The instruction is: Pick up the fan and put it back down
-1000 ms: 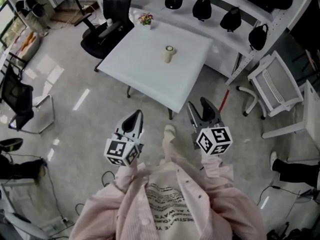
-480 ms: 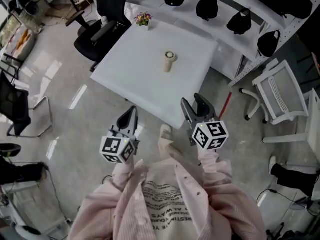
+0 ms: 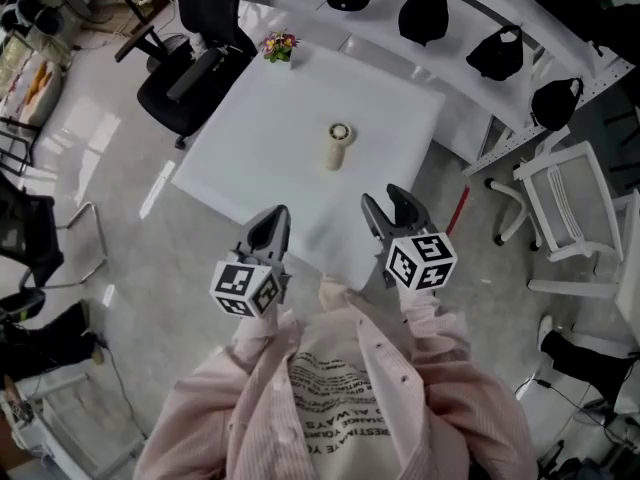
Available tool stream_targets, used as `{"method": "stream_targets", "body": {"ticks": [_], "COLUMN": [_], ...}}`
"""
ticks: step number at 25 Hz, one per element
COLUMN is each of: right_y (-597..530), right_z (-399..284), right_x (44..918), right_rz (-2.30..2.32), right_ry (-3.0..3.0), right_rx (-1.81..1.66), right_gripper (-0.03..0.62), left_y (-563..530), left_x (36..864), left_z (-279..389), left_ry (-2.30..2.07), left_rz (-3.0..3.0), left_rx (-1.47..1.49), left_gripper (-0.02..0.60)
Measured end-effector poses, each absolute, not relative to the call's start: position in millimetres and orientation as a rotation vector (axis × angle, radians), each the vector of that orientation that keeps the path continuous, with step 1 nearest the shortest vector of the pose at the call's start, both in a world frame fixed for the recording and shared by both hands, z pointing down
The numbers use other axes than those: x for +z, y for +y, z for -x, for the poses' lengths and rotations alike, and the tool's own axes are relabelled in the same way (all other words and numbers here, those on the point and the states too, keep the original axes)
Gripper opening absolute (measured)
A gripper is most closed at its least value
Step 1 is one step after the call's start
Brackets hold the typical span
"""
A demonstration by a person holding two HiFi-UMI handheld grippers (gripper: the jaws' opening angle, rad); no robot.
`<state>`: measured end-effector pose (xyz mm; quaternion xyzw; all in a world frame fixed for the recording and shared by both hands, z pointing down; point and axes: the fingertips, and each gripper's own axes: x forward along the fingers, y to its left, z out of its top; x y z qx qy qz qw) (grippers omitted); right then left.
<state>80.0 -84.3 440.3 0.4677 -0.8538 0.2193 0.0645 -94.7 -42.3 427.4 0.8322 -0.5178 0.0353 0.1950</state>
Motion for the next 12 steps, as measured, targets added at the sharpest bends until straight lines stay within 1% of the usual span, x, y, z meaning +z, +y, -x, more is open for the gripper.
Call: {"method": "stream_targets", "body": {"ticks": [12], "right_y": [-154], "right_z": [-69], "right_x": [479], "right_rz": [-1.355], "right_ry": [-2.519], "right_rx": [0.782], "right_gripper": [0.21], "left_y": [-116], "left_x": [464], "left_z": [80], "left_ry": [-1.363], "left_rz": [-2.291], "left_rx": [0.148], "left_gripper": [0.002]}}
